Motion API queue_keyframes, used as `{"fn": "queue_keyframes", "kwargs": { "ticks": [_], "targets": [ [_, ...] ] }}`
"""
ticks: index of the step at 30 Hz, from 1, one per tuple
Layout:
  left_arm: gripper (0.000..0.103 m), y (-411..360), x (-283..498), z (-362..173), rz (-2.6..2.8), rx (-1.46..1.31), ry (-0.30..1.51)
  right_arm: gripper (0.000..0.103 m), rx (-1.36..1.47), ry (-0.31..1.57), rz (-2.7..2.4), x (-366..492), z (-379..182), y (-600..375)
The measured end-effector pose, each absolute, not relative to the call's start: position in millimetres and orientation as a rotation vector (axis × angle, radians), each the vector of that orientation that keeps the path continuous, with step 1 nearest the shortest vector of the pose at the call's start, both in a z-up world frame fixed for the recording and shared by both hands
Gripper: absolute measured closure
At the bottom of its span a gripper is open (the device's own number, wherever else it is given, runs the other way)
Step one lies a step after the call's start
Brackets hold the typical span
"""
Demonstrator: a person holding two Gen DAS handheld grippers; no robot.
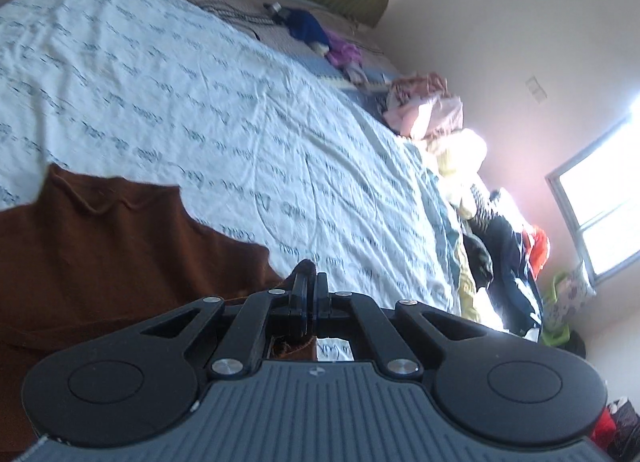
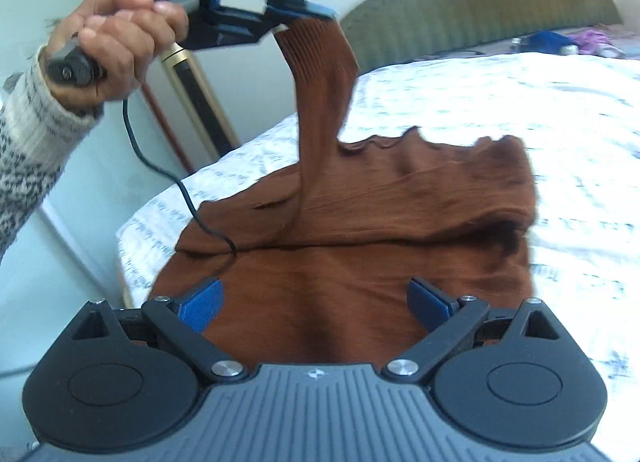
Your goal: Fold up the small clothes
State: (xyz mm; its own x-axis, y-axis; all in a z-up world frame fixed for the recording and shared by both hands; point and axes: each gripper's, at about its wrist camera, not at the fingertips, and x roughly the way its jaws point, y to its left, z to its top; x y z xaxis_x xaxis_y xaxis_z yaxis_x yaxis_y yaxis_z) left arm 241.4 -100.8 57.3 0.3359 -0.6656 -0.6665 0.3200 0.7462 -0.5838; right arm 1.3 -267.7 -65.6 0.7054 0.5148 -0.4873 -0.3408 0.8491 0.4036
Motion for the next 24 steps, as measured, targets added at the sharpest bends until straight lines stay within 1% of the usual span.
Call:
{"fn": "queue_keyframes", "kwargs": {
  "ticks": [4, 11, 12, 13, 15, 16, 17, 19, 21, 24],
  "targets": [
    [0.102, -145, 241, 23, -0.676, -0.292, 1.098, 0.004, 0.299, 0.639, 0.416, 2, -67, -286],
    [0.102, -189, 256, -30, -0.663, -0.225, 1.193, 0.004, 0.326, 0.638, 0.371, -2, -66, -307],
    [0.090, -193, 259, -38, -0.665, -0.218, 1.215, 0.004, 0.330, 0.643, 0.371, -1, -67, -308],
    [0.057, -196, 262, -46, -0.653, -0.207, 1.244, 0.004, 0.332, 0.648, 0.370, -2, -68, -308],
    [0.014, -190, 267, -53, -0.625, -0.216, 1.270, 0.004, 0.333, 0.659, 0.361, -1, -70, -309],
    [0.024, -175, 264, -45, -0.643, -0.254, 1.225, 0.004, 0.334, 0.665, 0.359, 1, -70, -309],
    [0.026, -158, 259, -35, -0.667, -0.270, 1.182, 0.004, 0.332, 0.663, 0.356, 1, -70, -311],
    [0.024, -114, 244, -7, -0.669, -0.274, 1.089, 0.004, 0.328, 0.644, 0.350, 0, -66, -315],
    [0.019, -61, 227, 13, -0.635, -0.288, 1.007, 0.004, 0.319, 0.621, 0.350, 3, -62, -320],
    [0.017, 22, 209, 19, -0.509, -0.320, 0.958, 0.004, 0.284, 0.608, 0.332, 27, -57, -326]
  ]
}}
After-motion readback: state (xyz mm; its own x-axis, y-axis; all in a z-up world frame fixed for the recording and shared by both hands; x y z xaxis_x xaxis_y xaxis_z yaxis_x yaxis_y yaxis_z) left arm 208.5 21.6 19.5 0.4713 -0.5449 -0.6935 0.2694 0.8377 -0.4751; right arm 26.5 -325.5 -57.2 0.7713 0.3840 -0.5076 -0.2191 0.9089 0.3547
